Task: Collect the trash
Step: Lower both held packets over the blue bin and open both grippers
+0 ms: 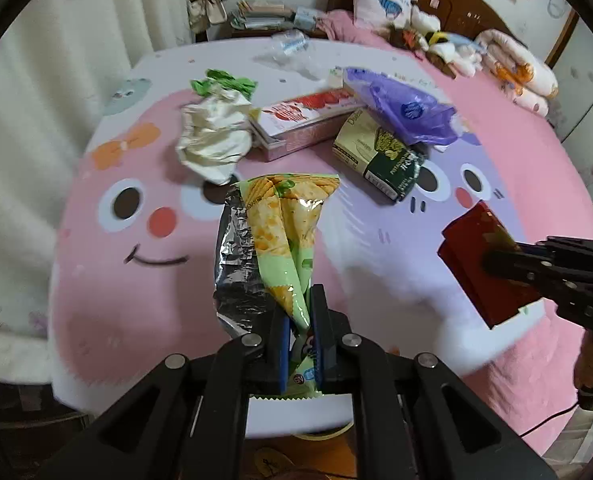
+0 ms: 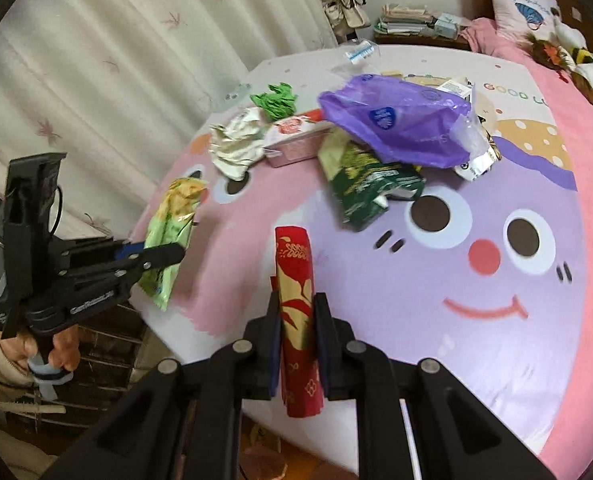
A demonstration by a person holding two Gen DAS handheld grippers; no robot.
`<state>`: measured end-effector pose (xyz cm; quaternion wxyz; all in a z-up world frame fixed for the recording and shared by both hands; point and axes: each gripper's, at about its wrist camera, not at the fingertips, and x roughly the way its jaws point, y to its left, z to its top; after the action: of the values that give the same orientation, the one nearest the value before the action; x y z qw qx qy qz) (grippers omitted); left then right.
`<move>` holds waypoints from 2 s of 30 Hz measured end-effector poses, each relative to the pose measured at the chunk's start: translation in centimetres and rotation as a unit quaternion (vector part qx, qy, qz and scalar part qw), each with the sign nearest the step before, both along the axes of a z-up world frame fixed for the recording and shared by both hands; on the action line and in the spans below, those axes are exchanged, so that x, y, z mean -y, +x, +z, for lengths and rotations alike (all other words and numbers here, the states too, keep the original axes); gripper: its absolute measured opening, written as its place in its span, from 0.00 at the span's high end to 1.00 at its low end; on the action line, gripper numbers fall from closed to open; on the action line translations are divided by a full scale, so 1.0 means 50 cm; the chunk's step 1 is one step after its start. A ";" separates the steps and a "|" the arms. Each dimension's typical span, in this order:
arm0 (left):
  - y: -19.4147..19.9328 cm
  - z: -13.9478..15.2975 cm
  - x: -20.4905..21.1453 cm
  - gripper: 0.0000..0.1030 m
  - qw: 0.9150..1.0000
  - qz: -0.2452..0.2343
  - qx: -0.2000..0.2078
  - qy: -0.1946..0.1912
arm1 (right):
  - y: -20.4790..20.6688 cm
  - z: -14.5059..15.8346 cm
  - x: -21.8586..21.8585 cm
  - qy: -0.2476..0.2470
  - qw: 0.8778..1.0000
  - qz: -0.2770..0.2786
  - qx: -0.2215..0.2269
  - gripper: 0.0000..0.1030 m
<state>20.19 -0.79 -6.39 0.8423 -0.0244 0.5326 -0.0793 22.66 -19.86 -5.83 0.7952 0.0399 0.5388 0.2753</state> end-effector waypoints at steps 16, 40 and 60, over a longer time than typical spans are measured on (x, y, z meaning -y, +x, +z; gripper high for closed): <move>-0.261 0.043 -0.071 0.94 0.995 -0.094 0.014 -0.035 | -0.268 -0.015 -0.077 0.022 0.994 -0.109 -0.010 0.87; -0.346 -0.484 0.104 0.91 0.975 -0.172 -0.139 -0.002 | -0.416 -0.559 -0.051 -0.048 0.942 -0.257 -0.211 0.85; -0.285 -0.709 0.085 0.15 0.984 -0.082 -0.152 0.040 | -0.358 -0.837 0.014 -0.075 0.925 -0.277 -0.251 0.44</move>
<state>5.95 -5.02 -41.82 0.7427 0.0411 0.6570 -0.1224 4.75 -20.58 -47.69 0.6794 0.1954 0.7071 -0.0159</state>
